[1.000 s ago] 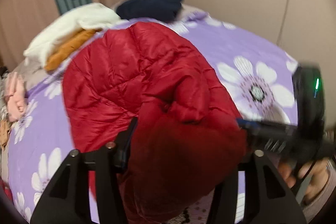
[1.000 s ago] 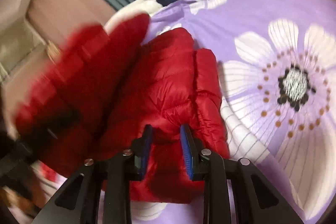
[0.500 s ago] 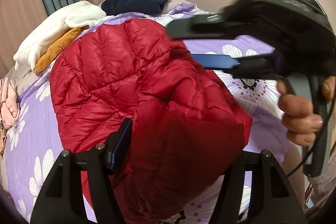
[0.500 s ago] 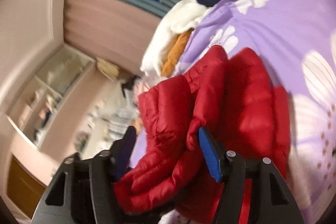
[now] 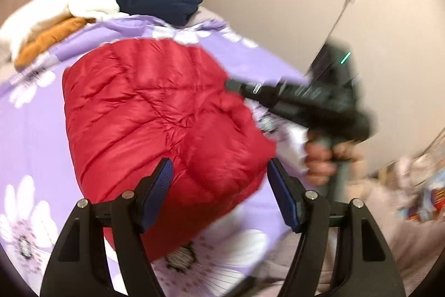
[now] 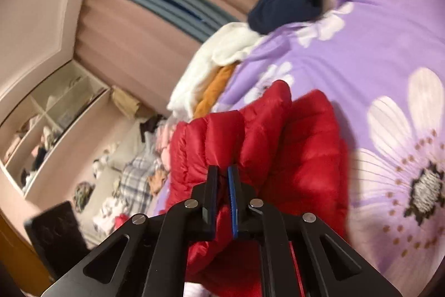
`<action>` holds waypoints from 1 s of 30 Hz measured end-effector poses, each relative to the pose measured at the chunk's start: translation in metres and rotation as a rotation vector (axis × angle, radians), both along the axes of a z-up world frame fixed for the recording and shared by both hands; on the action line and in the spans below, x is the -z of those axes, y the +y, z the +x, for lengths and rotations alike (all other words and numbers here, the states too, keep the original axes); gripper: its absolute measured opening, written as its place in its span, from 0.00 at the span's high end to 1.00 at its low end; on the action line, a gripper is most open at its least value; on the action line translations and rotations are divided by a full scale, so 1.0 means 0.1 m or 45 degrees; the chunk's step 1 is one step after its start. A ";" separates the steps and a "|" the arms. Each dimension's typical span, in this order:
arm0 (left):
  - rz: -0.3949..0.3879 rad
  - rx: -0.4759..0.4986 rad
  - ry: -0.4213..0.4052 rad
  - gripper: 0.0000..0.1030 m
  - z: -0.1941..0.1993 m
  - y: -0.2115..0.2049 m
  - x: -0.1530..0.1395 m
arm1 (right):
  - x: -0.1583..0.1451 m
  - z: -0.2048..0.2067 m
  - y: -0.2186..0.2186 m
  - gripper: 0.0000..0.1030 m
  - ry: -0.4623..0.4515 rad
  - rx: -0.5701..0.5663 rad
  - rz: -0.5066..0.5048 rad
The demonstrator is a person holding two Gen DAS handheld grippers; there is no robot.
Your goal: Fold large clothes
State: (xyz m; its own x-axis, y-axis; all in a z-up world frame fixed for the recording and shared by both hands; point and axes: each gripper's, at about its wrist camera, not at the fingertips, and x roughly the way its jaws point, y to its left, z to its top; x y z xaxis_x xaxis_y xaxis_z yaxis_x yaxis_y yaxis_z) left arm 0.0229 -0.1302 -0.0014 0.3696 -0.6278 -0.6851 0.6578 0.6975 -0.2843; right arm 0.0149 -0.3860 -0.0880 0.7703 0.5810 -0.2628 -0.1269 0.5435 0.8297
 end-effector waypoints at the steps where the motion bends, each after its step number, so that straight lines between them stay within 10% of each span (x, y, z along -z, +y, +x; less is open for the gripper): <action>1: -0.055 0.005 0.023 0.33 0.01 0.06 -0.06 | 0.08 0.01 -0.02 0.92 0.023 -0.001 0.020; 10: -0.112 -0.270 0.015 0.33 0.71 0.29 -0.21 | 0.28 -0.06 0.01 0.92 0.125 0.006 -0.031; 18: 0.073 -0.349 0.069 0.67 1.41 0.02 0.15 | 0.31 -0.09 0.07 0.92 0.158 0.027 -0.110; 30: 0.269 -0.323 0.143 0.68 1.58 -0.09 0.54 | -0.70 -0.54 0.37 0.92 -0.159 0.059 -0.491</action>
